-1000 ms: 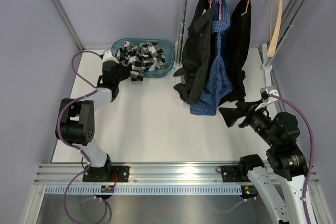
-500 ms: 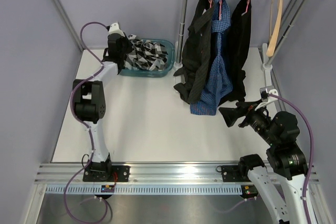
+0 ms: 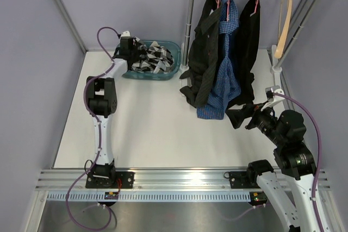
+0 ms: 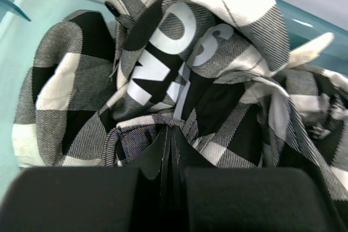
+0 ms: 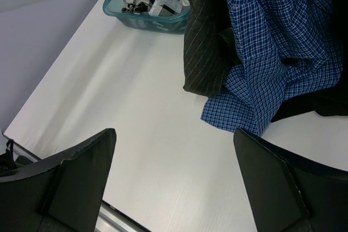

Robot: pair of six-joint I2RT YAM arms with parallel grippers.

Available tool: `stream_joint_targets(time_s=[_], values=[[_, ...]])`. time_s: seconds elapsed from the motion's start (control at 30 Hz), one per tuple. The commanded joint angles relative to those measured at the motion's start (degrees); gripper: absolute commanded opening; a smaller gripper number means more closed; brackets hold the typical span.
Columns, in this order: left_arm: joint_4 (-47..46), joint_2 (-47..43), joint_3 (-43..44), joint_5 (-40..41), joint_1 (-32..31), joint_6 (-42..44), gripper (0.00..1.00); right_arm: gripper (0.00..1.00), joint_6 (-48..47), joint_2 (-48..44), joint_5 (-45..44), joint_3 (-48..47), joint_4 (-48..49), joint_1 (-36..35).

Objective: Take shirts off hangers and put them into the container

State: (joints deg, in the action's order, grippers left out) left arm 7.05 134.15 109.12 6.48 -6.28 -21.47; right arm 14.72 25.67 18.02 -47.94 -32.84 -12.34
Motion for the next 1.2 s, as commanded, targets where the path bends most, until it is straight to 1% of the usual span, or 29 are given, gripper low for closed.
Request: stream_joint_targets(time_s=[0.0, 0.03, 0.07, 0.13, 0.17, 0.27, 0.3, 0.33, 0.37, 0.47, 0.5, 0.63, 0.73, 0.77, 0.83, 0.9, 0.97, 1.0, 1.03, 1.07, 1.1, 1.17], values=[[6.4, 1.2, 3.8, 3.9, 0.0, 0.8, 0.00, 1.00, -0.8, 0.2, -0.4, -1.1, 0.4, -0.8], [6.5, 1.1, 3.8, 4.0, 0.0, 1.1, 0.00, 0.99, -0.9, 0.1, -0.2, -1.1, 0.4, -0.8], [6.7, 1.1, 4.0, 4.0, 0.0, 1.3, 0.09, 0.99, -0.7, 0.1, -0.2, -1.1, 0.2, -0.8], [8.0, 0.8, 5.0, 3.9, 0.0, 1.9, 0.17, 0.99, -0.8, -0.3, -0.2, -1.4, -0.1, -0.8], [8.3, 0.4, 5.0, 3.9, 0.0, 2.0, 0.26, 0.99, -0.9, -0.3, -0.3, -1.5, -0.2, -0.8], [8.3, -2.7, 4.1, 3.9, 0.0, 2.0, 0.37, 1.00, -1.0, -0.6, -0.2, -2.2, -0.8, -0.8], [8.2, -4.7, 3.6, 3.9, 0.0, 2.0, 0.45, 1.00, -0.9, -0.6, 0.0, -2.6, -1.0, -0.8], [8.1, -5.6, 3.5, 3.9, 0.0, 2.2, 0.49, 1.00, -0.9, -0.7, 0.2, -2.8, -1.1, -0.8], [8.2, -6.5, 3.5, 3.9, 0.0, 3.0, 0.56, 0.99, -0.9, -0.7, 0.3, -2.9, -1.3, -0.8], [8.7, -10.5, 2.9, 4.5, 0.0, 3.5, 0.67, 1.00, -1.1, -1.1, 0.6, -3.7, -2.2, -0.8], [8.6, -11.6, 2.6, 4.8, 0.0, 3.8, 0.74, 0.99, -1.2, -1.1, 0.5, -4.2, -2.5, -0.8], [9.3, -19.0, 1.4, 5.4, 0.0, 4.1, 0.82, 1.00, -1.8, -1.8, 0.1, -5.8, -4.3, -0.8], [9.3, -23.6, -1.4, 5.5, 0.0, 4.3, 0.85, 0.99, -2.3, -1.9, -0.4, -7.1, -5.6, -0.8], [10.3, -26.6, -2.0, 5.7, 0.0, 4.3, 0.86, 0.99, -2.6, -1.9, -0.5, -7.6, -5.8, -0.8], [12.1, -29.7, -3.6, 5.9, -0.1, 4.2, 0.88, 0.99, -2.8, -2.3, -1.4, -8.0, -6.6, -0.8], [14.5, -35.2, -6.3, 5.9, 0.0, 4.1, 0.89, 1.00, -3.1, -2.6, -2.6, -8.7, -7.1, -0.8], [17.3, -39.3, -8.5, 5.5, 0.0, 3.8, 0.93, 0.99, -3.5, -2.8, -3.6, -9.7, -7.6, -0.8], [18.2, -43.8, -10.8, 5.0, 0.0, 3.9, 0.95, 0.99, -3.6, -2.9, -4.7, -10.1, -7.7, -0.8], [19.4, -46.0, -11.6, 4.5, 0.0, 3.9, 0.97, 1.00, -3.6, -3.0, -5.4, -10.6, -8.2, -0.8], [23.1, -48.0, -12.1, 4.6, 0.0, 3.9, 0.99, 0.99, -4.2, -3.1, -6.0, -11.5, -8.4, -0.8], [24.8, -52.4, -12.7, 4.8, 0.0, 4.2, 0.99, 0.99, -4.5, -3.3, -7.4, -11.9, -9.0, -0.8], [28.3, -57.5, -16.1, 5.2, 0.0, 5.0, 0.99, 0.99, -5.1, -3.6, -8.9, -13.1, -9.6, -0.7]])
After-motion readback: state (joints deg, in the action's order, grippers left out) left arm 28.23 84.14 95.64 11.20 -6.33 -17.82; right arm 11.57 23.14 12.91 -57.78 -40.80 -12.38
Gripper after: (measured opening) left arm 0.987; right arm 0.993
